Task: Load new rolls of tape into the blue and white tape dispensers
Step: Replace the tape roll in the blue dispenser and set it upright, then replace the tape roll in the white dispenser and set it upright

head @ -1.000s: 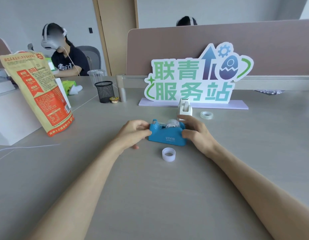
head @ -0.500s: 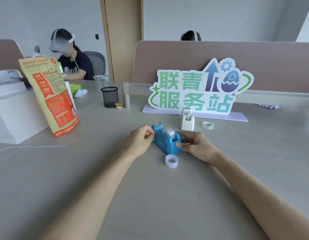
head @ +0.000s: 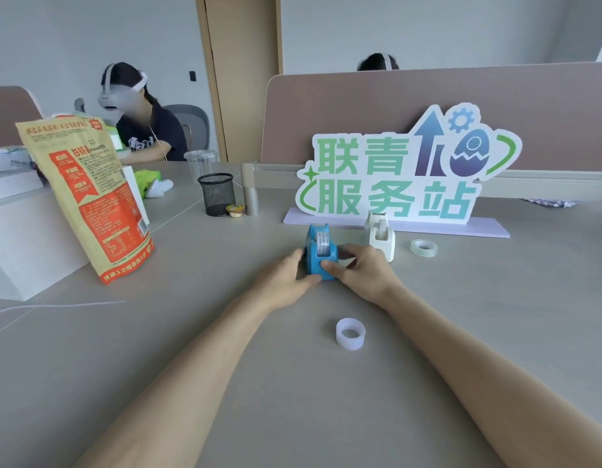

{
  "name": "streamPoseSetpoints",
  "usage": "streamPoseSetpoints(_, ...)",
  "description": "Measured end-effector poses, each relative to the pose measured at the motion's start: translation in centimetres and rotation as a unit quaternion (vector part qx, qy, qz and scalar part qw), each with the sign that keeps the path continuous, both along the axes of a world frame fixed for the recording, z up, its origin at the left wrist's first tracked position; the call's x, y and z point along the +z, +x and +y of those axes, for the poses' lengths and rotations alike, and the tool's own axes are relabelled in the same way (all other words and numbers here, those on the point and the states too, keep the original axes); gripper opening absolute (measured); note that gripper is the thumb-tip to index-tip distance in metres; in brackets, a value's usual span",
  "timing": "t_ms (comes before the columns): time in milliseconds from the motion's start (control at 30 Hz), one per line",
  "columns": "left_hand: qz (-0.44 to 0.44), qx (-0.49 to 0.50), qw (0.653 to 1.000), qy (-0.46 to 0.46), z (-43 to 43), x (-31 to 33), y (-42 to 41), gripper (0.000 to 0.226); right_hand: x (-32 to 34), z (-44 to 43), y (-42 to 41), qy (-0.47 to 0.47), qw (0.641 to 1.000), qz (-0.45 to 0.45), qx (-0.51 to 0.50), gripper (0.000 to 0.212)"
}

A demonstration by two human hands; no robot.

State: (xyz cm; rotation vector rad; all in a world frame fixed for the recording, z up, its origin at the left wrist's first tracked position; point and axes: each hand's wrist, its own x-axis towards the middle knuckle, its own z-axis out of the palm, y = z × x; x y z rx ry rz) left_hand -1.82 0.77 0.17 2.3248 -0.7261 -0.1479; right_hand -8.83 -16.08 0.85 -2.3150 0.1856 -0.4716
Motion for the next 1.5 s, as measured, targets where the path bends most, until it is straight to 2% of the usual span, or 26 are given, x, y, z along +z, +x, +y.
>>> streamPoseSetpoints(100,0.005,0.005,1.000,0.009,-1.0,0.0,2.1,0.058,1.0,0.0,2.0,-0.019,0.999,0.043,-0.026,0.039)
streamPoseSetpoints(200,0.010,0.009,1.000,0.017,-2.1,0.0,4.0,0.054,1.6,-0.2,3.7,-0.031,0.993,0.108,-0.036,0.033)
streamPoseSetpoints(367,0.012,0.016,0.999,0.026,-3.4,0.0,6.4,0.055,1.3,0.0,5.6,-0.061,0.991,0.094,-0.068,0.034)
streamPoseSetpoints(533,-0.059,0.050,0.993,0.095,-4.4,-0.4,7.3,0.044,1.7,0.3,6.1,-0.057,0.989,0.106,-0.084,0.038)
streamPoseSetpoints(633,-0.068,0.078,0.991,0.082,-4.2,-0.3,6.1,0.041,1.9,0.6,5.2,-0.075,0.984,0.132,-0.090,0.025)
streamPoseSetpoints(767,-0.083,0.089,0.989,0.086,-3.4,-0.4,3.8,0.054,2.1,0.5,3.1,-0.045,0.984,0.156,-0.074,0.031)
streamPoseSetpoints(833,-0.083,0.080,0.990,0.081,-2.8,-0.4,2.6,0.054,1.9,0.2,1.0,-0.031,0.988,0.146,-0.043,0.024)
streamPoseSetpoints(933,-0.091,0.059,0.991,0.080,-1.6,-0.6,0.5,0.044,1.2,-0.4,-3.2,0.002,0.996,0.088,0.017,0.030)
streamPoseSetpoints(1033,-0.113,0.001,0.993,0.019,-0.5,-0.6,-2.9,0.029,0.4,-0.6,-6.3,0.015,1.000,0.014,0.008,0.023)
streamPoseSetpoints(1100,-0.097,-0.052,0.993,-0.033,0.4,-0.2,-6.0,0.028,0.1,-0.6,-7.5,0.028,1.000,-0.001,-0.001,0.022)
streamPoseSetpoints(1167,-0.080,-0.103,0.991,-0.035,1.6,0.2,-8.8,0.031,0.0,-0.5,-8.6,0.027,1.000,-0.010,-0.007,0.022)
streamPoseSetpoints(1267,-0.084,-0.112,0.990,-0.008,2.6,0.1,-10.6,0.042,-0.1,0.0,-9.9,-0.009,1.000,-0.002,-0.002,0.024)
streamPoseSetpoints(1333,-0.118,-0.084,0.989,-0.006,2.6,-0.1,-10.6,0.039,-0.3,0.4,-10.4,-0.047,0.999,0.006,0.003,0.025)
streamPoseSetpoints(1500,-0.140,0.069,0.988,0.012,2.3,0.0,-7.0,0.027,-0.6,0.9,-9.1,-0.199,0.980,0.019,0.015,0.027)
